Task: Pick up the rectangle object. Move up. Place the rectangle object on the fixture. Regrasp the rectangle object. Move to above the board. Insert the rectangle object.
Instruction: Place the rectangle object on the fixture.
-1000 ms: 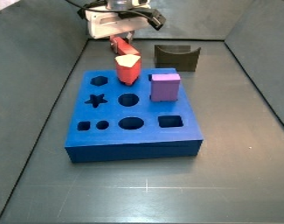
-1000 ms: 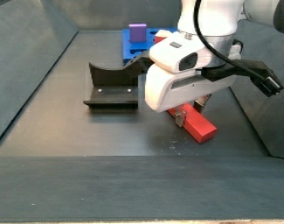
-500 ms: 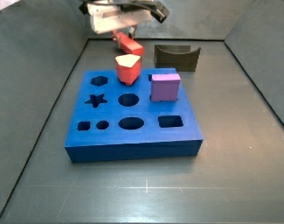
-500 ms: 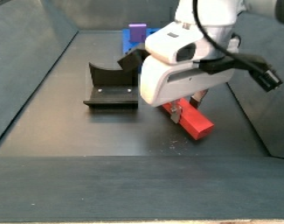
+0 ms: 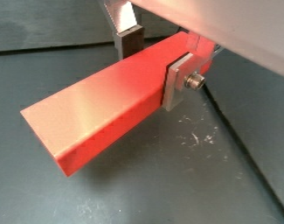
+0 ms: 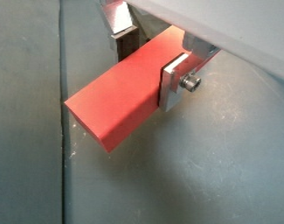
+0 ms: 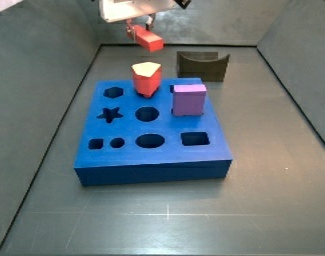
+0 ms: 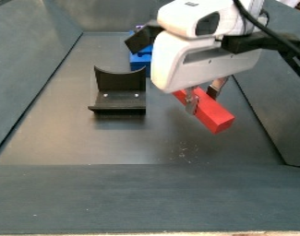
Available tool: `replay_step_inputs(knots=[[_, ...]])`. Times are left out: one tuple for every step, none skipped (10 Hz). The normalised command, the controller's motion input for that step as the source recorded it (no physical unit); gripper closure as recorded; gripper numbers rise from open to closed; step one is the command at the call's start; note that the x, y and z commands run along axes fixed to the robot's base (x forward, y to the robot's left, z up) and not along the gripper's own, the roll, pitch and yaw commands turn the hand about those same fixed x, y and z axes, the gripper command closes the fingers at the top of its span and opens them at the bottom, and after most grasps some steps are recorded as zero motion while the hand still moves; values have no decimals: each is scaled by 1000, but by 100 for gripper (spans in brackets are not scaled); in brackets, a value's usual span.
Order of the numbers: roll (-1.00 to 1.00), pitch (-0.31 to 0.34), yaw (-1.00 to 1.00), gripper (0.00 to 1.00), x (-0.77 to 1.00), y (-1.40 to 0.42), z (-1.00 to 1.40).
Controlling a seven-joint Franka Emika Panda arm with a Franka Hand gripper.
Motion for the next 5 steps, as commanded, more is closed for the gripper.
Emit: replay_step_inputs(knots=[[5, 12, 3, 100, -5, -2, 1000], [18, 29, -4, 100, -14, 1, 1000], [36, 42, -11, 100, -19, 0, 1000], [64, 54, -15, 100, -25, 0, 1000], [85, 64, -17, 100, -31, 0, 1000]])
